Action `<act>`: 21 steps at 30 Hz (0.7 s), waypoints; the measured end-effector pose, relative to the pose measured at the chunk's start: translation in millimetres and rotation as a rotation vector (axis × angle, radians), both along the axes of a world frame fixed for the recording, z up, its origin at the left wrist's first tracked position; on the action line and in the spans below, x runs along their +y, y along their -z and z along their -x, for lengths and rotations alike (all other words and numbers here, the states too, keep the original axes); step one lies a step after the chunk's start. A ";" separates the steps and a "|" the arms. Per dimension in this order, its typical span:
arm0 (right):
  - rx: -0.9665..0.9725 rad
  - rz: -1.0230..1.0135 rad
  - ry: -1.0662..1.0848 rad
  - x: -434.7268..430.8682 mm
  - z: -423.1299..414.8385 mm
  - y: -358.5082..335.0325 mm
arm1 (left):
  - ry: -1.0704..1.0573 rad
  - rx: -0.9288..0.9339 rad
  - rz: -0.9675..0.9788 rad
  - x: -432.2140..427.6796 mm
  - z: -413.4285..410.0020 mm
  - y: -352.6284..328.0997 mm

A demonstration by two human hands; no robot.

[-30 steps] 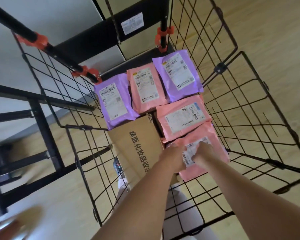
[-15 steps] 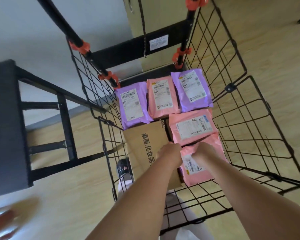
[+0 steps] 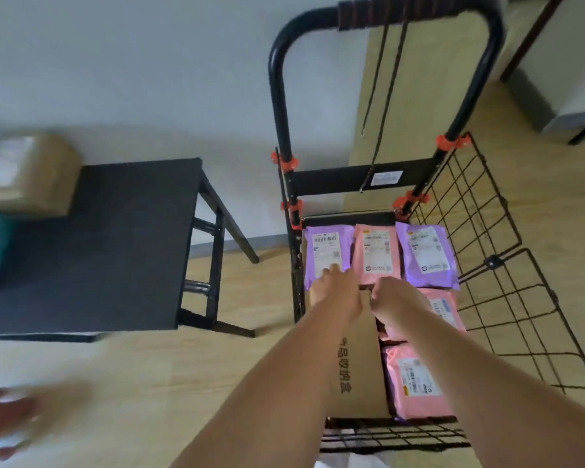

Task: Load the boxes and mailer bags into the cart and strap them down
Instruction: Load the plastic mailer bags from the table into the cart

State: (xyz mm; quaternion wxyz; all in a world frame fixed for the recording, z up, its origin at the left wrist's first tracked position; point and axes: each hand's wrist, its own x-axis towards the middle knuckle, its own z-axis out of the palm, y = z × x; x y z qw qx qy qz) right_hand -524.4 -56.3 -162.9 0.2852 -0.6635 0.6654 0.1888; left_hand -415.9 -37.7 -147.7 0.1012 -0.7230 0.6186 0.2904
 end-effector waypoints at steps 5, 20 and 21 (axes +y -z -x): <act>0.043 0.132 -0.126 5.7 -49.1 -48.7 | -0.094 0.073 0.102 19.7 -55.7 -27.8; 0.004 0.227 -0.326 100.1 -253.8 -98.2 | -0.338 0.004 0.169 149.9 -260.9 -66.8; -0.006 0.227 -0.352 110.4 -270.4 -97.9 | -0.365 0.005 0.172 162.4 -275.4 -66.1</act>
